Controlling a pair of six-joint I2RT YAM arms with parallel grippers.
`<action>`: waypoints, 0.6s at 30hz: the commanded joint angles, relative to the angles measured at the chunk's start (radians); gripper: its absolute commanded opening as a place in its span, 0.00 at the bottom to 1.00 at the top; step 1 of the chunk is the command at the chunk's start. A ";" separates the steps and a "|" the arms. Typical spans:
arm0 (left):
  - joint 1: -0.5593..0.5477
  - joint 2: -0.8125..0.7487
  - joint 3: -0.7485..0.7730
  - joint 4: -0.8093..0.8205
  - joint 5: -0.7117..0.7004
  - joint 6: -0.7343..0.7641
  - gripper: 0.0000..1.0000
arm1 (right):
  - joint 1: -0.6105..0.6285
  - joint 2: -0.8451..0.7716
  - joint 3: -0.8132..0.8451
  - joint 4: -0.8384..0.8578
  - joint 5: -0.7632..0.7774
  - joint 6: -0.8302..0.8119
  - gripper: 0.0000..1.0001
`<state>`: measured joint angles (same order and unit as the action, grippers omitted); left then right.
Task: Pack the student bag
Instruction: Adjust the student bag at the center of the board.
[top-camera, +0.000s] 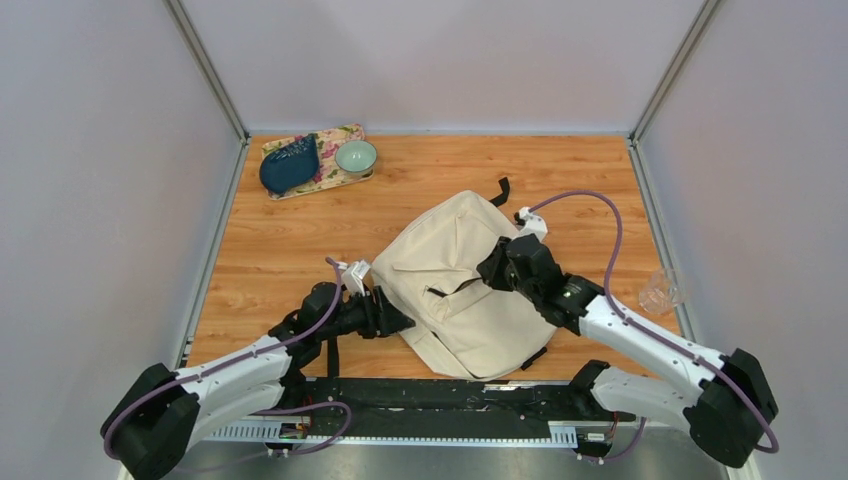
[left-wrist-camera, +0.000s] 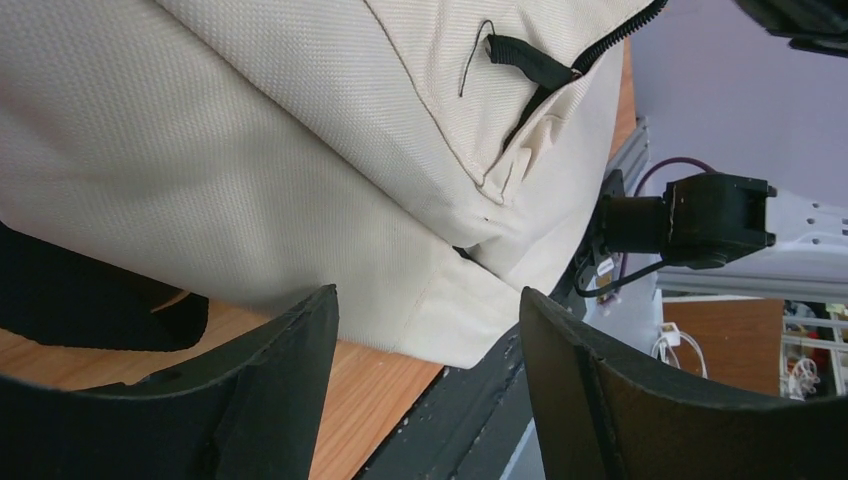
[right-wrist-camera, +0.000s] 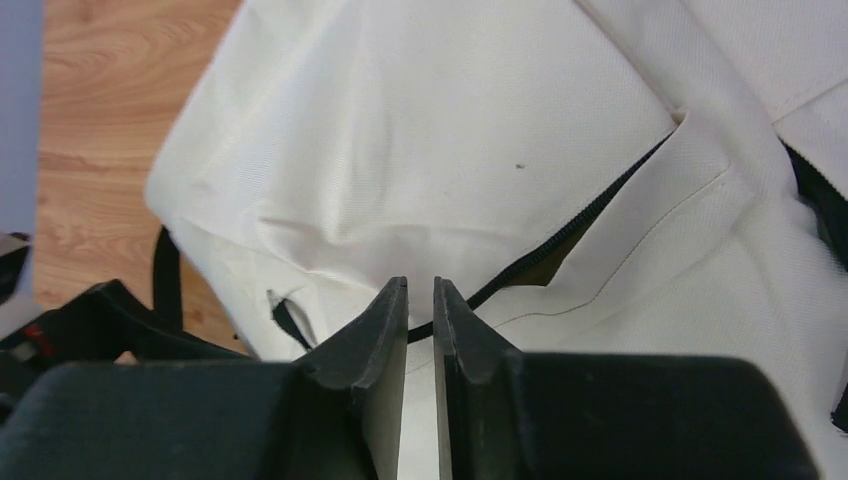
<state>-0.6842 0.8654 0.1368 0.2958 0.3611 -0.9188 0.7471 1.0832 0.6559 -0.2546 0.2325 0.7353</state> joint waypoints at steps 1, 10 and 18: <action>0.002 0.027 -0.025 0.203 0.044 -0.089 0.75 | -0.006 -0.129 0.036 0.017 -0.036 -0.033 0.19; 0.000 0.152 -0.025 0.362 0.093 -0.150 0.76 | 0.009 -0.063 0.030 0.069 -0.217 -0.033 0.19; -0.003 0.192 -0.009 0.375 0.102 -0.150 0.76 | 0.020 0.090 0.074 0.028 -0.245 -0.083 0.18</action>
<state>-0.6842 1.0462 0.1131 0.6029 0.4438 -1.0611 0.7544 1.1168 0.6670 -0.2249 -0.0105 0.7002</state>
